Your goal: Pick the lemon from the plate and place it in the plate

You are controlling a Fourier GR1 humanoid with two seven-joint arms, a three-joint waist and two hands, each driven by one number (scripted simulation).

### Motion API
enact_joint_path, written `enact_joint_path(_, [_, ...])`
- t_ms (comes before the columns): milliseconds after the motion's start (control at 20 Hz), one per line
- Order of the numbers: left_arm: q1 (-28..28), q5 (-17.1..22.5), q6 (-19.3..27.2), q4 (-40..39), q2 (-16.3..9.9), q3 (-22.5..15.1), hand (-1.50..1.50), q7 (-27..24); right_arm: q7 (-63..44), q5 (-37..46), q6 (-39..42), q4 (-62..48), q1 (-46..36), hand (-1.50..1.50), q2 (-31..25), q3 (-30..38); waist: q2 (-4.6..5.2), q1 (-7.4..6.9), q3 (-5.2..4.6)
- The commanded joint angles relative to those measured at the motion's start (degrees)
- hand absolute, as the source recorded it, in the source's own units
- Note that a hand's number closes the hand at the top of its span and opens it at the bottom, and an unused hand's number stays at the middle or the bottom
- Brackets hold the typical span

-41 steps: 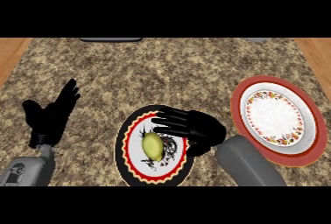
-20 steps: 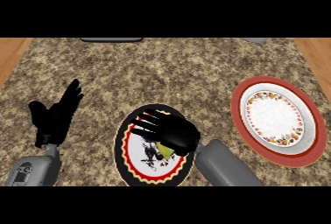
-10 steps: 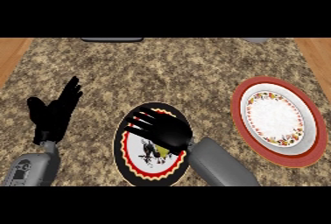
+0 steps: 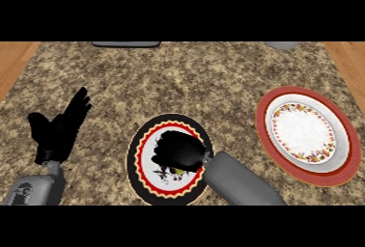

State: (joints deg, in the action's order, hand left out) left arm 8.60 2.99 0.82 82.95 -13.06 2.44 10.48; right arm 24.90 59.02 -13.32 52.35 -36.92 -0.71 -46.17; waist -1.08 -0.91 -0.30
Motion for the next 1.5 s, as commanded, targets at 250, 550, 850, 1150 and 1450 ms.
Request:
enact_joint_path(250, [1.39,-0.36,-0.77,-4.65,-0.66,2.32,0.0,-2.86,1.79,-1.27,-11.16,-0.57,4.45,1.5,0.66,0.49,1.3,0.43,0.31])
enact_joint_path(550, [-0.06,-0.24,1.14,-2.44,-0.63,3.29,0.0,-0.89,-10.97,-5.54,0.01,7.27,19.37,1.5,-5.32,4.02,0.34,4.02,0.2])
enact_joint_path(850, [-1.16,0.2,1.28,-0.92,-0.84,3.77,0.0,0.64,-21.85,-6.19,-3.42,32.66,28.5,1.5,-10.9,9.46,-0.42,5.47,0.2])
enact_joint_path(1150, [-2.12,-0.81,1.47,-0.53,0.37,2.48,0.0,-1.2,-30.47,-2.87,-7.06,54.57,38.62,1.5,-17.56,15.2,0.13,4.45,0.23])
enact_joint_path(1450, [-1.55,1.11,-1.7,1.21,-1.33,3.09,0.0,0.83,-33.82,-14.86,-2.25,66.48,45.35,1.5,-22.28,27.05,0.88,1.98,0.32])
